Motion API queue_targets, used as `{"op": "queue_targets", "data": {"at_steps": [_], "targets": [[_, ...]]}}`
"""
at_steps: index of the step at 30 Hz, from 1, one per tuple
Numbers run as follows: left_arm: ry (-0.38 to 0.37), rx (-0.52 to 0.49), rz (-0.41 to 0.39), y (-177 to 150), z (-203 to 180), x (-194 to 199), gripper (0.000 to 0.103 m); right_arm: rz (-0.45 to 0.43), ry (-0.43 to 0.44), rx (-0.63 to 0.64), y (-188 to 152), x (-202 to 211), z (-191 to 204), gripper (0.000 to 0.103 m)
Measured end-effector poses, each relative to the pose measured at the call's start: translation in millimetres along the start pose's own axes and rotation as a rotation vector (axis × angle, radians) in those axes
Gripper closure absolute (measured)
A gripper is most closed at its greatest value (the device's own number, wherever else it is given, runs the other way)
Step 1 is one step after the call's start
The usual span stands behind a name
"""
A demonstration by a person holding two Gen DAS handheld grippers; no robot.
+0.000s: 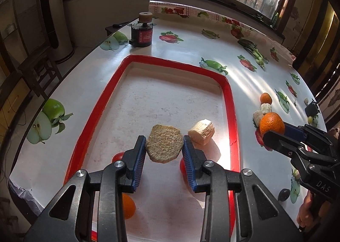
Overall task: Organize fruits
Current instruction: 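Carry the beige disc and orange in both tools over the tray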
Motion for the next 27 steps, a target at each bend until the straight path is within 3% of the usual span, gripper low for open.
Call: {"op": "queue_targets", "data": {"at_steps": [27], "targets": [[0.029, 0.027, 0.044, 24.9, 21.2, -33.1, 0.071, 0.076, 0.043, 0.035, 50.3, -85.3, 3.9, 0.066]]}}
Point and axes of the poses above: each gripper's, at about its wrist camera, not at the fingertips, and x roughly against the way its jaws point, z to its left, y to its top, the point moved 5 cm from there along -x, roughly the way its jaws point, and after that the axes turned 13 degrees about x, right-handed, at the moved point
